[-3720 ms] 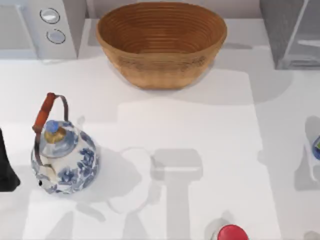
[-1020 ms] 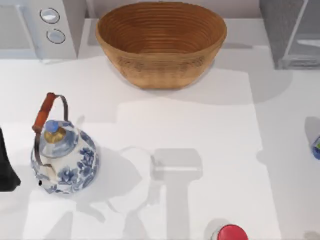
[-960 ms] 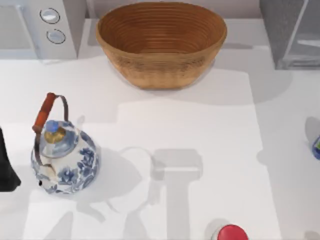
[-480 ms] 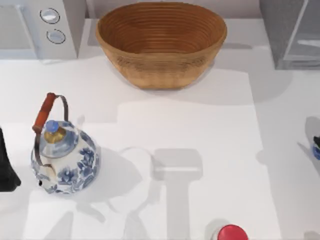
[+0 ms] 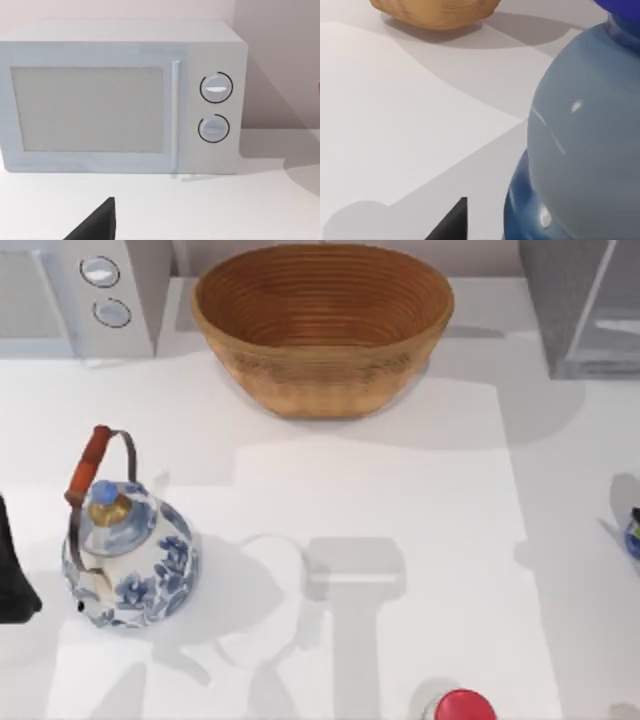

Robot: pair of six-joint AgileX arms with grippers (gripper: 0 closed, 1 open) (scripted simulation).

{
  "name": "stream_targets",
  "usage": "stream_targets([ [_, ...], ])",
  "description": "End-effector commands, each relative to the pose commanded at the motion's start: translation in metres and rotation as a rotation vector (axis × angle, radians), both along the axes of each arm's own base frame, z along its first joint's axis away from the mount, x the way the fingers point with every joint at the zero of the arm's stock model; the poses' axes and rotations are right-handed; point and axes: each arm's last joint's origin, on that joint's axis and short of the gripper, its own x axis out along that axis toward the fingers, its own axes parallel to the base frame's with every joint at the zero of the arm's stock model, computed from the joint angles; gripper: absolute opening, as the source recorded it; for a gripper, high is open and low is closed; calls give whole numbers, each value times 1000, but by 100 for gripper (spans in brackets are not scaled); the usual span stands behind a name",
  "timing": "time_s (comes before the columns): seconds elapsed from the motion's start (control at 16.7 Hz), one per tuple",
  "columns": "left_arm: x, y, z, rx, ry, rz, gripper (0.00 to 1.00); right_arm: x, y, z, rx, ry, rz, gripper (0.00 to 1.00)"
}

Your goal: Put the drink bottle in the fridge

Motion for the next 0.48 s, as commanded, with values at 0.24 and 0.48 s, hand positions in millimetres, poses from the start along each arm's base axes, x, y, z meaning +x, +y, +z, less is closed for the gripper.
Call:
stream_targets([
  [0.24, 0, 0, 0, 0, 0, 0, 100, 0, 0, 0, 0, 0, 0, 33],
  [0.48, 0, 0, 0, 0, 0, 0, 100, 0, 0, 0, 0, 0, 0, 3],
])
